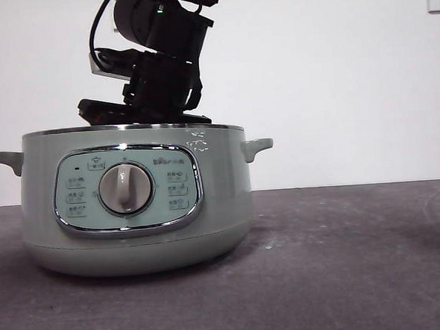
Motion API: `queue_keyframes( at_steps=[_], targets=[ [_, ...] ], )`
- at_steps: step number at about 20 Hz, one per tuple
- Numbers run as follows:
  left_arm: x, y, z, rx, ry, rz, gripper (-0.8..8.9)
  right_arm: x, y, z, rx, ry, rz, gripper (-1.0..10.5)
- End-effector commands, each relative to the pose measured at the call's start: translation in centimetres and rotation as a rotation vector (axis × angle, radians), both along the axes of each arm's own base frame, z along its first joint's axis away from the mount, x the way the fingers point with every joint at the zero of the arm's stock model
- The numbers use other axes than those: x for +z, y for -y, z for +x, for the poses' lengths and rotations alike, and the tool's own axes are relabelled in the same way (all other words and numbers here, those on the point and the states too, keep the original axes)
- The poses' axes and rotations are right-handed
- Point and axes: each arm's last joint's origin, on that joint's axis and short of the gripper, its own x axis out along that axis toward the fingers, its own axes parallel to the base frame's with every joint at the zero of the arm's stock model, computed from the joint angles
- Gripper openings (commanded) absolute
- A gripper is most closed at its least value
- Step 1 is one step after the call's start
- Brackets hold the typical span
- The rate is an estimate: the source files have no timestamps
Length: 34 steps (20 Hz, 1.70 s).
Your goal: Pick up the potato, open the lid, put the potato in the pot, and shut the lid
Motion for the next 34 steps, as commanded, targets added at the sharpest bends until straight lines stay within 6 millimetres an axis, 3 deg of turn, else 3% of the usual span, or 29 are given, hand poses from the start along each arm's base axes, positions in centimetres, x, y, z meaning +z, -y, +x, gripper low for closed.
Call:
queue_keyframes(
  at_steps=[1,3,7,10,13,18,22,26,34],
  targets=[
    [0.9,-0.3,-0.5,0.012,0.073,-0.022,-0.09,-0.3,-0.5,0.0,0.004,-0.003,-0.005,4.8],
    [0.9,-0.3,-0.5,0.012,0.072,-0.021,-0.09,0.7,-0.3,-0.2,0.005,0.013,0.012,4.7],
    [0.9,0.0,0.1,0.014,0.062,-0.016,-0.09,5.9,1.9,-1.8,-0.005,0.041,0.038,4.7],
    [1.0,0.8,1.8,0.011,0.044,-0.007,-0.09,11.6,5.8,-4.1,-0.031,0.059,0.054,4.7],
    [0.7,2.4,4.8,0.006,-0.001,0.014,-0.09,17.9,11.2,-7.2,-0.118,0.145,0.109,4.7],
    [-0.8,5.2,10.2,-0.045,-0.099,0.040,-0.09,24.0,17.3,-12.1,-0.299,0.341,0.166,4.7],
    [-2.2,7.3,13.6,-0.082,-0.148,0.028,-0.09,26.6,20.7,-15.8,-0.316,0.399,0.235,4.7],
    [-3.8,9.8,16.0,-0.123,-0.190,0.040,-0.09,27.4,22.9,-18.4,-0.317,0.400,0.237,4.7],
    [-7.6,13.8,19.6,-0.159,-0.287,0.084,-0.09,27.3,24.2,-19.9,-0.328,0.360,0.209,4.7]
  ],
)
